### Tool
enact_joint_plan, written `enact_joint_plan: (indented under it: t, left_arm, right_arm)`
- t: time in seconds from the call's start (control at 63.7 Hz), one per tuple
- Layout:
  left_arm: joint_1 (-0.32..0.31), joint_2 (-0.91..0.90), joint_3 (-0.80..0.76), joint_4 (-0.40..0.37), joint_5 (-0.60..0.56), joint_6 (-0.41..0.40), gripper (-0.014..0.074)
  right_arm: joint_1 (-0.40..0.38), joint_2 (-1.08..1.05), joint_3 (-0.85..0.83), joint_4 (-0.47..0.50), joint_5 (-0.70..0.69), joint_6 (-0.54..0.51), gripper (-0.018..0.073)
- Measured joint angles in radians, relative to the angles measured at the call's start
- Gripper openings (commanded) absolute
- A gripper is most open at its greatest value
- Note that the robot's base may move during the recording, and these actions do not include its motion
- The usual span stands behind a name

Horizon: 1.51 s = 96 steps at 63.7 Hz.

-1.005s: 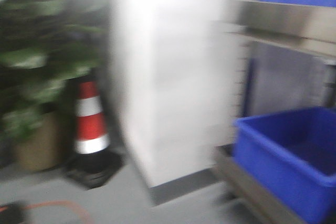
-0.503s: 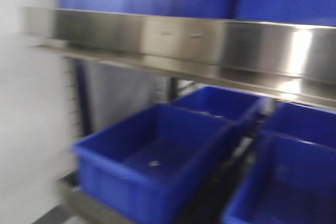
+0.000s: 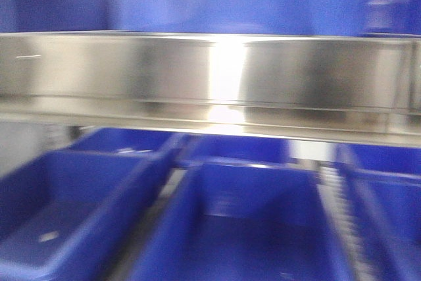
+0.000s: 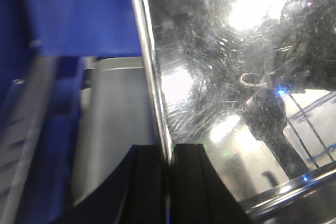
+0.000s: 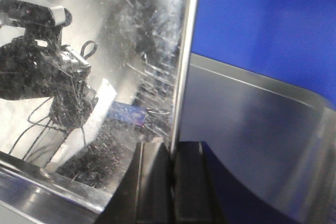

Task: Stack silver trays without gaps
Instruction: 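Turn past the cone and drive to the other shelf with the tray, then bring the held tray above the stacked silver trays on the upper shelf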

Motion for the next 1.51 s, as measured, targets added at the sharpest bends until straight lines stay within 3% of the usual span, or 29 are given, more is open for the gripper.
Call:
enact_joint_plan:
  t: [1.508]
  left_arm:
    - [0.000,0.000,0.000,0.000,0.000,-0.002,-0.0013]
  right_arm:
    - [0.000,0.000,0.000,-0.004,-0.014,-0.002,-0.0075]
